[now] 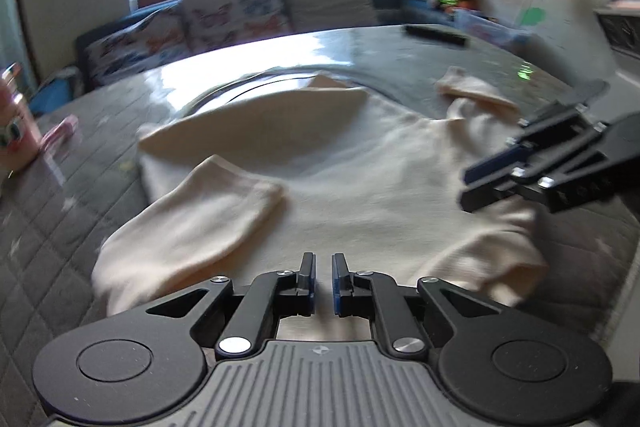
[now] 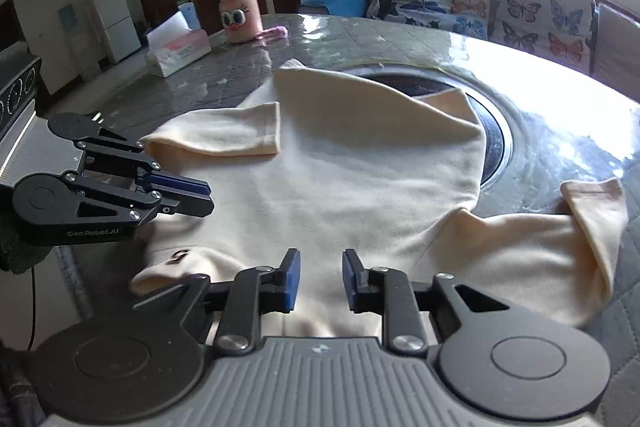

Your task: Fold clothes

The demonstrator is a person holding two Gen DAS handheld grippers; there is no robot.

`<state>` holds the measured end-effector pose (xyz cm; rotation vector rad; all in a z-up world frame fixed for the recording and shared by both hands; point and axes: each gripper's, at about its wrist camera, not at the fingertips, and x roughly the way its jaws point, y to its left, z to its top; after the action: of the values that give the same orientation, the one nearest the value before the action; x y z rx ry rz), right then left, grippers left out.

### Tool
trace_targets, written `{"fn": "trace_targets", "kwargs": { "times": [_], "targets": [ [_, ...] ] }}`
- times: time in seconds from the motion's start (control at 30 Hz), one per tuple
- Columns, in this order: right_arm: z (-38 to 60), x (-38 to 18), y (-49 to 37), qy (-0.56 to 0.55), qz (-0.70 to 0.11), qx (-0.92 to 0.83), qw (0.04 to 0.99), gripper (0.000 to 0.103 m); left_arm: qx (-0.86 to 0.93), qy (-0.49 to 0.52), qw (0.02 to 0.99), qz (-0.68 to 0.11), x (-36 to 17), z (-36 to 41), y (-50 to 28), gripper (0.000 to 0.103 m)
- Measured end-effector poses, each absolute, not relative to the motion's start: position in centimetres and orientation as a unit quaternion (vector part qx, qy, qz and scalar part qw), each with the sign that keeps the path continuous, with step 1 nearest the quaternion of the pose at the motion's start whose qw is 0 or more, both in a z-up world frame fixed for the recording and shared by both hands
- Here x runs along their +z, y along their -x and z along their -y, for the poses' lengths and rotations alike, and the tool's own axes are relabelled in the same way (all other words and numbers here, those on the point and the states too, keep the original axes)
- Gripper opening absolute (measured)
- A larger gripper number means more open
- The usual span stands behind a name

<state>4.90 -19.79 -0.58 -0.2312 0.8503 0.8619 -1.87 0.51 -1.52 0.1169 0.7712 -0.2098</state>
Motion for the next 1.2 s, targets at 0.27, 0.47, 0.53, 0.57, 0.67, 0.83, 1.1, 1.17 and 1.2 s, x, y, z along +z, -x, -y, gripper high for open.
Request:
{"fn": "trace_targets", "kwargs": {
  "times": [0.27,0.47,0.53,0.57,0.67,0.83,1.1,1.17,1.2],
  "targets": [
    [19.5,-1.9,-5.5,0.105,-0.41,0.407,0.81,0.029,0.018,-0.082,0.939,-0.335,-1.9,-4.0,2.2,0.025],
    [19.3,-1.9,-5.3,0.114,-0.408,0.411,0.808,0.031,0.136,-0.086,0.943,-0.291,-1.5,-6.4,3.3,0.026],
    [19.2,-1.8,-5.3,0.114,-0.409,0.411,0.807,0.031,0.172,-0.067,0.937,-0.295,-1.6,-8.0,3.9,0.026],
    [19.2,-1.8,-5.3,0.115,-0.409,0.411,0.807,0.031,0.191,-0.057,0.934,-0.297,-1.7,-8.8,4.2,0.026],
    [19.0,-1.8,-5.3,0.119,-0.409,0.412,0.806,0.032,0.245,-0.027,0.921,-0.302,-1.9,-11.2,5.1,0.026],
    [19.0,-1.8,-5.3,0.121,-0.409,0.413,0.805,0.032,0.327,0.012,0.893,-0.308,-2.3,-14.9,6.7,0.027],
    [18.2,-1.6,-5.0,0.137,-0.41,0.417,0.799,0.043,0.315,0.025,0.898,-0.306,-1.0,-15.9,8.9,0.028],
    [18.0,-1.5,-5.1,0.138,-0.412,0.418,0.798,0.043,0.29,0.022,0.907,-0.305,-0.6,-15.1,8.4,0.028],
    [17.8,-1.5,-5.1,0.139,-0.413,0.419,0.797,0.043,0.276,0.02,0.911,-0.304,-0.4,-14.7,8.2,0.028]
  ]
}}
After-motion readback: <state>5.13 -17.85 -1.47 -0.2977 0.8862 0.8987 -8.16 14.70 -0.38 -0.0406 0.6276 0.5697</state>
